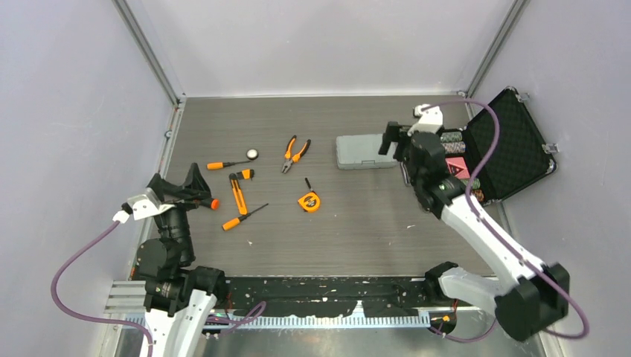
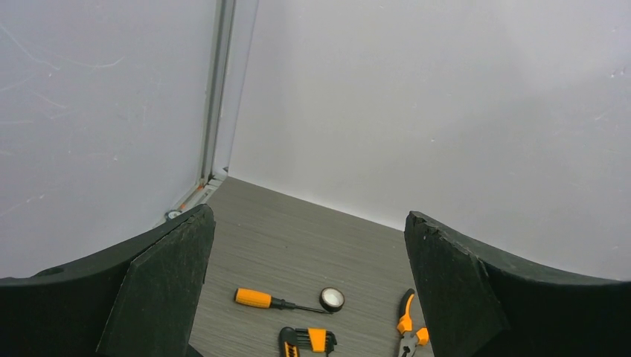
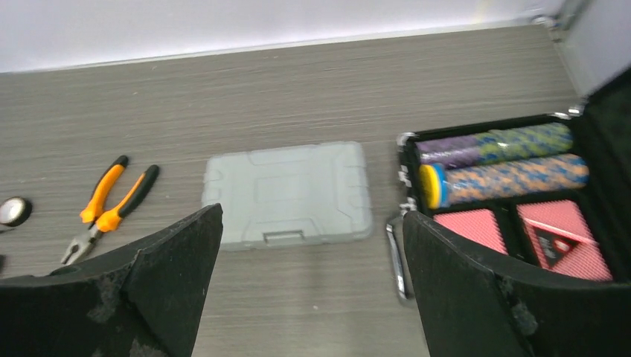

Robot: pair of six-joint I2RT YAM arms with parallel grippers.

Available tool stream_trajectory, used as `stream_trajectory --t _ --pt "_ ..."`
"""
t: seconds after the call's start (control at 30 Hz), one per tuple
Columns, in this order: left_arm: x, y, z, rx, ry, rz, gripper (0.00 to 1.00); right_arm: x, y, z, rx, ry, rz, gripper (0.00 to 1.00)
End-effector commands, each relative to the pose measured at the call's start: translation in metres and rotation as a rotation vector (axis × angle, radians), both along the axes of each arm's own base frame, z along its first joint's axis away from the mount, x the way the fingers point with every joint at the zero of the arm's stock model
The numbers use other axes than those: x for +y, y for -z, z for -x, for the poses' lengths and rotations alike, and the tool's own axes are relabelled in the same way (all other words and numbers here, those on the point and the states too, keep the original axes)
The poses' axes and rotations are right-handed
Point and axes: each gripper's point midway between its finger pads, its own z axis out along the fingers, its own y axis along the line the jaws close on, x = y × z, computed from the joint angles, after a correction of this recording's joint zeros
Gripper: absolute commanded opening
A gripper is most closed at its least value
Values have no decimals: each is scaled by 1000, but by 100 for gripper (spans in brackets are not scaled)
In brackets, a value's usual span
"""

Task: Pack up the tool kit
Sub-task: Adjust the toolbox at the center of the board.

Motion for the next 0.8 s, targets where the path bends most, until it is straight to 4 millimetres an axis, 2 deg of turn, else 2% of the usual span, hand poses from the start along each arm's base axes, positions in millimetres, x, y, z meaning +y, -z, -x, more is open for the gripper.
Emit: stream_trajectory --t 0.0,0.03,0.07,0.1,0.13,0.17,0.2,0.23,0.27,0.3,0.33,0.37,0.4,0.43,0.47,0.5,0.53,0.57,0.6,0.63,0.67,0.7,0.73,0.77 --pt "-4 -8 -1 -33 20 3 99 40 -33 -51 -47 -162 -143 95" --pt "-4 -9 -1 -34 23 2 99 38 -17 -67 -2 -161 -156 95" --pt "-5 -9 -1 -34 24 1 99 39 -26 -78 -8 -197 -175 95" --pt "-4 -9 -1 -32 22 -2 99 41 -8 -92 41 -207 -174 95" --pt "-4 -8 -1 -28 18 -6 99 43 -18 -101 34 -248 -186 95" --pt "-3 -8 -2 -26 14 -9 99 50 0 -112 84 -294 -191 95" --pt "-3 -8 -2 -23 11 -12 99 45 -9 -123 74 -301 -202 95" --pt "-3 -8 -2 -21 8 -16 99 54 9 -132 124 -357 -226 95" --pt "-3 -7 -3 -17 7 -18 99 51 0 -142 105 -377 -241 95" --pt "-3 -7 -3 -17 8 -22 99 60 6 -153 128 -430 -267 95" --pt "-3 -7 -3 -16 9 -25 99 58 9 -159 139 -446 -277 95" --pt "-3 -8 -3 -16 9 -28 99 65 18 -171 162 -491 -288 95" --pt "-3 -8 -3 -16 8 -31 99 67 44 -178 230 -500 -293 95" --pt "-3 -8 -2 -16 7 -33 99 72 41 -183 245 -539 -299 95" --pt "-3 -9 -2 -17 7 -36 99 75 64 -189 293 -558 -293 95" --pt "-2 -9 -2 -18 5 -36 99 78 62 -193 308 -576 -291 95" --pt "-2 -9 -1 -19 4 -38 99 78 81 -199 344 -575 -287 95" --pt "-2 -9 -1 -21 3 -38 99 78 82 -204 349 -572 -282 95" --pt "-2 -9 -1 -21 1 -39 99 77 101 -209 383 -564 -279 95" --pt "-2 -9 -2 -19 1 -40 99 76 102 -213 390 -563 -275 95" --pt "-2 -9 -2 -19 1 -41 99 76 121 -217 426 -561 -270 95" --pt "-2 -8 -2 -16 2 -43 99 76 122 -220 437 -560 -268 95" --pt "-3 -8 -3 -14 4 -44 99 77 138 -221 472 -560 -271 95" --pt "-3 -8 -3 -13 4 -45 99 77 142 -221 495 -561 -274 95"
